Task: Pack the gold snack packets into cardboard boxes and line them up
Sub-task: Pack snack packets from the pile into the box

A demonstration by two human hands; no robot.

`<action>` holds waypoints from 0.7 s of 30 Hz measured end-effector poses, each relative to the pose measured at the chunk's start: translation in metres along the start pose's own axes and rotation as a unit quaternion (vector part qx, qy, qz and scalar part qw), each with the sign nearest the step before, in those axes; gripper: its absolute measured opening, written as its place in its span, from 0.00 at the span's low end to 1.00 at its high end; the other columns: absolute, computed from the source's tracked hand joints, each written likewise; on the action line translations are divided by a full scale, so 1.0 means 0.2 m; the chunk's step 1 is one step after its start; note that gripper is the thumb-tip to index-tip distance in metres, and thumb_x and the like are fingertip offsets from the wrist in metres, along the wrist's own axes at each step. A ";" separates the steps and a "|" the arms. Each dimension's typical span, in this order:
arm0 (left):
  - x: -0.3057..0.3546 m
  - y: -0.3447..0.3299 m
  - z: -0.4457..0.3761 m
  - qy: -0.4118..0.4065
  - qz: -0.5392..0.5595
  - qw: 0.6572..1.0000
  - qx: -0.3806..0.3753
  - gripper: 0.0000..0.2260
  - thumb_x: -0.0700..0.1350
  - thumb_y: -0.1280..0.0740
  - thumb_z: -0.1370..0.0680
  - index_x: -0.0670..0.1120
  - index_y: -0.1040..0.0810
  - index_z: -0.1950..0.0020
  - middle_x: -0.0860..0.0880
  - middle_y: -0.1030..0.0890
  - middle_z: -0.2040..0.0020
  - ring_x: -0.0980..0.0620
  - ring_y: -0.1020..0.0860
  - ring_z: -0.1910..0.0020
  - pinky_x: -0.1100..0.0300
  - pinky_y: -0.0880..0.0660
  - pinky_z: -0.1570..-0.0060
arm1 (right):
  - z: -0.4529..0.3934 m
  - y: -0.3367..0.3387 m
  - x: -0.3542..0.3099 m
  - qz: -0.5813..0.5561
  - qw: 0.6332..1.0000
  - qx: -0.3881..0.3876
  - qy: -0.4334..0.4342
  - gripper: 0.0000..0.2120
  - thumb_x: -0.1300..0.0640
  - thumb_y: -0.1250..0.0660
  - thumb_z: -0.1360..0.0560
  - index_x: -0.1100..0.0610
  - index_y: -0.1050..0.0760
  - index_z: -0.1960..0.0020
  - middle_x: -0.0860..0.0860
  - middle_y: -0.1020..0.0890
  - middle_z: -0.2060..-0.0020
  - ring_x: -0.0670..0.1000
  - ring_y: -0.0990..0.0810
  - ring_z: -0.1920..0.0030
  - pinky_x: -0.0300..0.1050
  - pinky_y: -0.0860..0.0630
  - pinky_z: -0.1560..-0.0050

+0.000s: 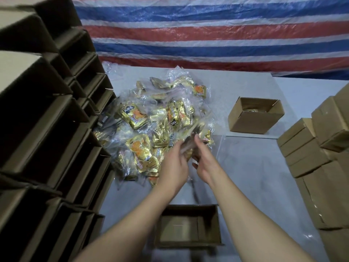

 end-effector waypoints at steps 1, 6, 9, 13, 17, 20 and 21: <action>0.01 0.01 0.01 0.015 0.027 1.000 0.006 0.17 0.38 0.44 0.20 0.47 0.28 0.32 0.49 0.19 0.44 0.51 0.21 0.46 0.58 0.24 0.47 | 0.02 0.02 0.03 -0.024 1.000 0.001 0.007 0.27 0.34 0.31 0.34 0.52 0.21 0.45 0.50 0.15 0.56 0.49 0.17 0.55 0.48 0.25 0.54; 0.06 -0.01 0.10 -0.011 0.066 0.997 -0.045 0.19 0.38 0.42 0.22 0.45 0.27 0.32 0.63 0.24 0.43 0.76 0.29 0.44 0.78 0.33 0.45 | 0.13 0.03 0.11 -0.176 0.984 -0.025 -0.002 0.32 0.43 0.29 0.29 0.60 0.27 0.31 0.57 0.17 0.45 0.55 0.16 0.49 0.50 0.18 0.54; 0.07 -0.03 0.18 -0.075 0.001 0.993 -0.092 0.28 0.34 0.45 0.24 0.47 0.36 0.24 0.65 0.34 0.35 0.83 0.42 0.39 0.85 0.45 0.41 | 0.18 0.02 0.10 -0.181 0.983 -0.017 0.003 0.32 0.44 0.26 0.33 0.58 0.25 0.34 0.56 0.17 0.45 0.53 0.15 0.49 0.48 0.18 0.54; 0.08 -0.03 0.23 -0.093 -0.018 0.984 -0.148 0.28 0.33 0.45 0.22 0.49 0.39 0.22 0.53 0.37 0.24 0.60 0.40 0.25 0.63 0.43 0.25 | 0.23 -0.01 0.03 -0.152 0.987 -0.057 -0.006 0.26 0.43 0.25 0.32 0.58 0.21 0.41 0.57 0.16 0.51 0.56 0.16 0.51 0.51 0.18 0.53; 0.16 0.02 0.30 -0.107 0.030 0.979 -0.171 0.23 0.38 0.43 0.20 0.51 0.34 0.25 0.57 0.39 0.24 0.66 0.44 0.25 0.69 0.47 0.26 | 0.28 0.01 0.01 -0.166 0.984 -0.070 -0.003 0.12 0.51 0.25 0.31 0.56 0.15 0.51 0.55 0.17 0.54 0.54 0.18 0.55 0.54 0.21 0.44; 0.14 0.11 0.34 -0.043 0.095 0.972 -0.213 0.20 0.52 0.37 0.21 0.55 0.29 0.29 0.56 0.30 0.28 0.63 0.35 0.28 0.62 0.38 0.28 | 0.36 0.04 -0.01 -0.122 0.989 -0.083 -0.012 0.20 0.51 0.28 0.29 0.60 0.19 0.41 0.59 0.18 0.48 0.57 0.19 0.50 0.59 0.26 0.39; 0.11 0.15 0.35 -0.003 0.134 0.967 -0.216 0.20 0.57 0.36 0.22 0.58 0.29 0.31 0.58 0.27 0.30 0.63 0.31 0.31 0.61 0.34 0.31 | 0.40 0.05 -0.02 -0.095 0.991 -0.089 -0.007 0.23 0.51 0.29 0.29 0.61 0.22 0.37 0.60 0.19 0.45 0.59 0.20 0.48 0.61 0.27 0.38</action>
Point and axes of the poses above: each hand's wrist, its own z-axis away from the middle knuckle, its own y-axis out of the back of the hand, x = y × z, the point moved 5 cm from there along -z, towards the middle knuckle
